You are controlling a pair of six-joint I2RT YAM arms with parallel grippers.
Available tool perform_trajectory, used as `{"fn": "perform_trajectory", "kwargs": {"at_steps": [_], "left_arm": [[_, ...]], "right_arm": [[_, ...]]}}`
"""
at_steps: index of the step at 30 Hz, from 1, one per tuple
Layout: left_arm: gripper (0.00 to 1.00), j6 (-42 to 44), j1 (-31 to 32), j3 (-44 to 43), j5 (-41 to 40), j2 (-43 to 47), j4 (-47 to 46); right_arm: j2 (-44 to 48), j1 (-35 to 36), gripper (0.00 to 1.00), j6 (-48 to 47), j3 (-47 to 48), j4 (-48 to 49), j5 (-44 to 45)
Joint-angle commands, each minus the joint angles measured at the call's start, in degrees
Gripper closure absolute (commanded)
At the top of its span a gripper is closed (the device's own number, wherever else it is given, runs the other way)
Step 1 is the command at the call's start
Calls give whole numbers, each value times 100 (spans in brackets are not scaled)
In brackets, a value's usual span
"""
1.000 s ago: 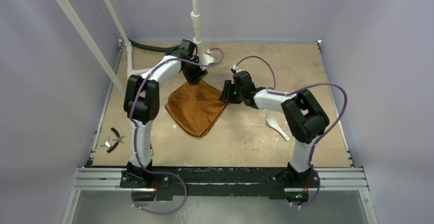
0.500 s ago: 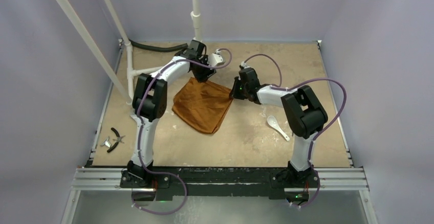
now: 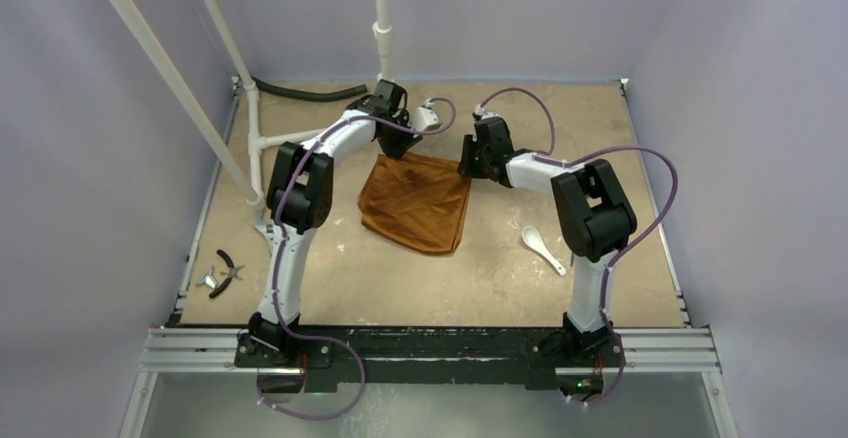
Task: Fold the napkin into a case and place the utensils inside
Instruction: Pick up the lower triangle-folded napkin from the center of the board.
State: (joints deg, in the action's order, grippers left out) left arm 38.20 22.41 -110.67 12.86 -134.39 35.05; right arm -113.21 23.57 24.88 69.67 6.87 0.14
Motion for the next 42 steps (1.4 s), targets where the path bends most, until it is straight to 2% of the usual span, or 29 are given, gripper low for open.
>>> {"fn": "perform_trajectory", "kwargs": {"at_steps": [1, 4, 7, 10, 16, 22, 27, 32, 38, 42], "left_arm": [[71, -276, -29, -2, 83, 486, -45], [61, -628, -119, -720, -110, 681, 176], [59, -814, -182, -1343, -186, 768, 688], [52, -794, -174, -915, 195, 1148, 724], [51, -209, 81, 603, 851, 1433, 302], [52, 11, 304, 981, 925, 1200, -67], [52, 54, 411, 1118, 670, 990, -682], [46, -134, 440, 1201, 560, 823, -1347], [45, -126, 478, 1031, 592, 484, -1293], [51, -294, 488, 889, 543, 164, -1137]], "right_arm": [[205, 28, 62, -326, 202, -178, 386], [775, 42, 50, -252, -57, -173, 672], [1564, 42, 38, -63, -462, -352, 835], [2122, 87, 33, 278, -980, -673, 548], [2860, 864, 33, 1094, -2307, -1049, 89], [3265, 1037, 33, 1788, -3326, -487, -747], [3287, 1160, 33, 2088, -3548, -281, -1061], [3043, 1251, 36, 2203, -3536, -78, -1220], [2794, 1356, 39, 2209, -3410, -50, -914], [2483, 1634, 44, 2215, -3272, -127, -511]]}}
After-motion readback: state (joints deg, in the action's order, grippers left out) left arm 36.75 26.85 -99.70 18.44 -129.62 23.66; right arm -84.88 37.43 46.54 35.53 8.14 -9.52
